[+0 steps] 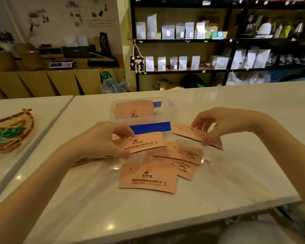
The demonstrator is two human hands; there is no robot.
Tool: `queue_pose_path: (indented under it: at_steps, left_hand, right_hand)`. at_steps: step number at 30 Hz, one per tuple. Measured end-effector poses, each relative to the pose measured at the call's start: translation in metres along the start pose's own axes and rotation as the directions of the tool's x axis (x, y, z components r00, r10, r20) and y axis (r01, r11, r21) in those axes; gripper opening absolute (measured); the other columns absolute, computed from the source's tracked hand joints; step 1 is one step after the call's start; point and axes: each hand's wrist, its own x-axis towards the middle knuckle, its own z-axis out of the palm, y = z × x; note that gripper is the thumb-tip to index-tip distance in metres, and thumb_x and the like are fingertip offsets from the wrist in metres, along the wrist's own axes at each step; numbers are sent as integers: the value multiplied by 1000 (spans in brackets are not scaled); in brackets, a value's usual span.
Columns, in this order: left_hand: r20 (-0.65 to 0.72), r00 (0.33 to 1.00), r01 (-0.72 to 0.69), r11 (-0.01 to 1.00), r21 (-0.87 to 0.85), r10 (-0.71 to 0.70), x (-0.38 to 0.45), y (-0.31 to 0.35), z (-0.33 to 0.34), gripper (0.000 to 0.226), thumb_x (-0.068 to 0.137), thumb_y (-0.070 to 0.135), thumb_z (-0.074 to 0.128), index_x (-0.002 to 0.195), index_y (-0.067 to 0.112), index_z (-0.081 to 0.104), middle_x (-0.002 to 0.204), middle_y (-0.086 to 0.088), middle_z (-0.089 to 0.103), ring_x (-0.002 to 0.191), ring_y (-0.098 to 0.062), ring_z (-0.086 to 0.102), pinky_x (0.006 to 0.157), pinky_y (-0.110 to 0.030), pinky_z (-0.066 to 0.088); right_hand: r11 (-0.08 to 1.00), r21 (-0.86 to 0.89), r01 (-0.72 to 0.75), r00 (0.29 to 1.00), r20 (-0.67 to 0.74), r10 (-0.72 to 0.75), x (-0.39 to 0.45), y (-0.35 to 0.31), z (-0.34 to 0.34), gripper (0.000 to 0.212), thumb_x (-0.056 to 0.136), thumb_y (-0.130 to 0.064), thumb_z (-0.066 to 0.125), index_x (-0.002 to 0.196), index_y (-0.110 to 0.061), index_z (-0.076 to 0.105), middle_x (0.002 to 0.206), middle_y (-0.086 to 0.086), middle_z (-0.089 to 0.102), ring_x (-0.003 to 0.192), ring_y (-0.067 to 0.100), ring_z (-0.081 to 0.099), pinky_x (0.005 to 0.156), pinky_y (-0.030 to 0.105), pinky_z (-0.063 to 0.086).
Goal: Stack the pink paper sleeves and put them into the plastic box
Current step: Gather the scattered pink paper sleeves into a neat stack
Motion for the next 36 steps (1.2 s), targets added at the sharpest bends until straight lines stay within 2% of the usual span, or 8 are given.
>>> queue_pose_path:
  at_steps: [6,10,14,16,19,24,32,36]
  left_hand:
    - [-139,988,63,997,-50,-69,-31,-49,-28,46,65,29,76,98,46,50,103,23,54,96,6,49,73,-11,39]
    - [-211,965,132,982,-134,-159,-40,-79,-30,61,61,27,79,110,41,46,112,13,56,97,3,51,80,-18,42]
    - [-277,940,143,967,-211,-199,-44,-93,-25,78,58,22,81,117,43,35,108,15,51,90,6,51,73,-10,41]
    - [-304,928,148,964,-223,-213,-44,-97,-21,87,58,18,81,125,41,31,109,16,47,91,2,52,72,-8,40]
    - [-304,925,145,952,-270,-227,-45,-104,-15,95,59,10,79,133,37,25,120,11,45,107,-7,49,79,-11,43]
    - [-298,920,135,920,-368,-254,-47,-112,-10,97,60,10,79,135,35,22,140,0,40,126,-16,42,96,-29,46]
    - [-257,929,180,930,-320,-268,-45,-113,-11,93,62,20,79,135,35,23,143,3,37,131,-16,34,104,-30,36]
    - [-277,925,218,960,-174,-260,-46,-107,-15,90,64,31,77,136,34,24,146,7,33,132,-13,30,106,-29,30]
  right_hand:
    - [962,81,261,961,-116,-251,34,-58,4,53,70,-34,73,117,-34,48,102,-20,53,96,3,55,74,15,45]
    - [909,-22,416,896,-161,-413,62,-101,18,54,69,-39,72,117,-33,49,97,-23,50,90,-1,52,76,15,44]
    - [836,-148,529,829,-121,-546,86,-137,33,48,70,-44,68,114,-32,52,106,-17,54,91,3,50,81,22,45]
    - [808,-221,546,813,-93,-575,98,-149,40,48,69,-49,65,113,-35,52,114,-12,56,99,7,49,86,30,46]
    - [764,-329,555,794,-62,-604,109,-163,50,49,69,-54,62,113,-37,53,112,-12,57,94,8,46,78,29,41]
    - [748,-386,540,808,-13,-589,117,-175,65,49,71,-52,62,115,-33,53,114,-1,53,95,15,48,79,32,44]
    - [714,-465,524,810,13,-586,128,-175,77,49,71,-57,57,113,-30,56,111,4,57,100,21,50,87,40,44]
    - [689,-483,540,787,-1,-617,126,-171,78,50,72,-58,55,112,-28,57,115,1,59,111,19,46,96,37,35]
